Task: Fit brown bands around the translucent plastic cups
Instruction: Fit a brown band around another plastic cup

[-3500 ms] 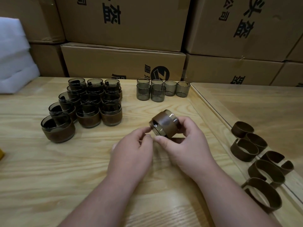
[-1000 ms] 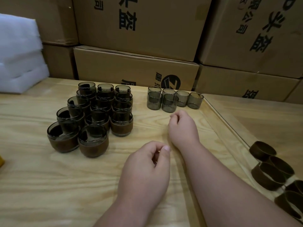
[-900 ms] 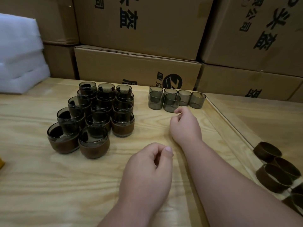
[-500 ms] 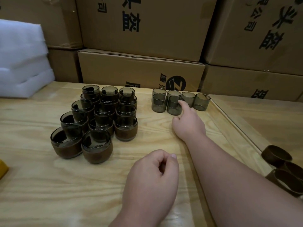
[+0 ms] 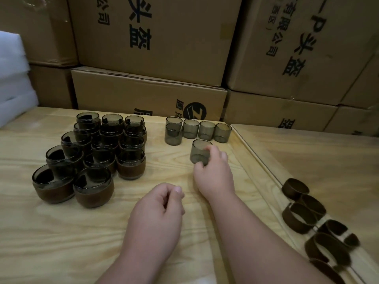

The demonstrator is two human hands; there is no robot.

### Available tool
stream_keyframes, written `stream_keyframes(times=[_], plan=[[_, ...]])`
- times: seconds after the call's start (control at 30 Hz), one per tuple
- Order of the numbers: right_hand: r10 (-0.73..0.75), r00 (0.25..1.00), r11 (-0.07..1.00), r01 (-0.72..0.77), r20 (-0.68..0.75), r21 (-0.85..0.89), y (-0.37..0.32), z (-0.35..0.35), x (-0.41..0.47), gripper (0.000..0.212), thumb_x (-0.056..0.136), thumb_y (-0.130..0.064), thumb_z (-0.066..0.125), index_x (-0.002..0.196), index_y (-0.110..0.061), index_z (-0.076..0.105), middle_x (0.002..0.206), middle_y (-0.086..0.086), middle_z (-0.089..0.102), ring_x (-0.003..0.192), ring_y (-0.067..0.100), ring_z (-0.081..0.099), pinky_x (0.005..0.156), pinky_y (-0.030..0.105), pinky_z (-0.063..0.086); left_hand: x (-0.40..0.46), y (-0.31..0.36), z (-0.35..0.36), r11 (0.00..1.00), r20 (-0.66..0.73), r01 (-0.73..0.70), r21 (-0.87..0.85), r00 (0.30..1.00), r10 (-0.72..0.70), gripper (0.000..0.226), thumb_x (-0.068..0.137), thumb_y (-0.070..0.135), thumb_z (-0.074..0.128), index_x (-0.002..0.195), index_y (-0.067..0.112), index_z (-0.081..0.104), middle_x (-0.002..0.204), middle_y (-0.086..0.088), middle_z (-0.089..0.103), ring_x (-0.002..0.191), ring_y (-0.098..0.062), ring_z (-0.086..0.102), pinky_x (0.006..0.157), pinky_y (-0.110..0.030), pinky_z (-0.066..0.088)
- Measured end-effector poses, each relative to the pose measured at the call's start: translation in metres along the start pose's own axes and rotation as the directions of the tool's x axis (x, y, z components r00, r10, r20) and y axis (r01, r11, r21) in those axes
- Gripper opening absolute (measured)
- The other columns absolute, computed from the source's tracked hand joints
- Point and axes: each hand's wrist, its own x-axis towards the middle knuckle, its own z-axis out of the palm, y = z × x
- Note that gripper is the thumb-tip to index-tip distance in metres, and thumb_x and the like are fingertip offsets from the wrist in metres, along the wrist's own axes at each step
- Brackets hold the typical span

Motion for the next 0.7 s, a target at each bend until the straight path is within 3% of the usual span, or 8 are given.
stream_keyframes(times=[0.13,0.23,0.33,0.43,0.53,0.63,0.7], plan=[[0.011,0.999,0.998,-0.008,-0.049,0.07,0.002,-0.015,-0.032,0.03,0.09,-0.045,0.063,0.114,-0.036,0.048,0.12,-0.008,0.038,0.101,0.019,0.058,0.079,0.031,0.044,0.005,-0.006,0.002,1.0,-0.026,-0.005,0.007,1.0,0.006,0.024,0.096,0.022,0.062,0.094,0.046,0.062,0.091,0.03,0.067,0.078,0.002,0.062,0.065,-0.023,0.042],[0.03,0.998,0.993,-0.023,-0.062,0.113,0.002,-0.029,-0.063,0.032,0.085,-0.052,0.069,0.099,-0.038,0.044,0.113,-0.014,0.04,0.1,0.014,0.054,0.079,0.03,0.043,0.005,-0.007,0.003,0.995,0.021,-0.029,0.094,0.999,0.027,0.037,0.091,0.019,0.067,0.1,0.053,0.054,0.098,0.023,0.065,0.085,0.001,0.061,0.074,-0.023,0.046],[0.024,0.998,0.989,-0.014,-0.065,0.15,0.002,-0.043,-0.091,0.035,0.084,-0.049,0.072,0.088,-0.037,0.039,0.105,-0.019,0.045,0.1,0.012,0.053,0.084,0.032,0.048,0.005,-0.006,0.002,0.984,0.07,-0.039,0.176,0.997,0.027,0.041,0.086,0.028,0.073,0.108,0.054,0.051,0.11,0.025,0.062,0.1,0.004,0.058,0.088,-0.029,0.05],[0.027,0.998,0.983,-0.018,-0.051,0.182,0.002,-0.051,-0.111,0.034,0.082,-0.046,0.073,0.088,-0.038,0.041,0.104,-0.021,0.046,0.101,0.008,0.053,0.088,0.029,0.047,0.002,-0.004,0.0,0.963,0.151,-0.066,0.262,0.988,0.027,0.059,0.081,0.038,0.075,0.129,0.058,0.045,0.119,0.033,0.057,0.113,0.004,0.056,0.102,-0.036,0.049],[0.075,0.996,0.964,-0.062,-0.041,0.259,0.001,-0.057,-0.121,0.032,0.077,-0.048,0.074,0.087,-0.038,0.045,0.1,-0.019,0.053,0.094,0.001,0.056,0.082,0.024,0.046,-0.001,-0.001,-0.001,0.931,0.242,-0.141,0.338,0.968,0.059,0.077,0.067,0.06,0.065,0.139,0.061,0.036,0.12,0.04,0.053,0.123,0.004,0.052,0.111,-0.037,0.041],[0.157,0.988,0.868,-0.131,-0.013,0.478,-0.002,-0.062,-0.122,0.034,0.067,-0.062,0.068,0.087,-0.041,0.051,0.083,-0.011,0.068,0.074,0.006,0.065,0.071,0.028,0.052,-0.002,0.002,0.0,0.914,0.284,-0.202,0.353,0.953,0.101,0.09,0.054,0.079,0.054,0.14,0.062,0.034,0.117,0.045,0.05,0.123,0.008,0.049,0.113,-0.034,0.036],[0.18,0.984,0.793,-0.149,0.006,0.591,-0.004,-0.065,-0.121,0.035,0.065,-0.065,0.066,0.085,-0.039,0.055,0.073,-0.011,0.069,0.065,0.007,0.063,0.066,0.034,0.053,-0.002,0.002,0.0,0.943,0.263,-0.203,0.263,0.956,0.132,0.082,0.052,0.082,0.06,0.13,0.064,0.043,0.112,0.044,0.055,0.119,0.012,0.053,0.112,-0.038,0.039]])
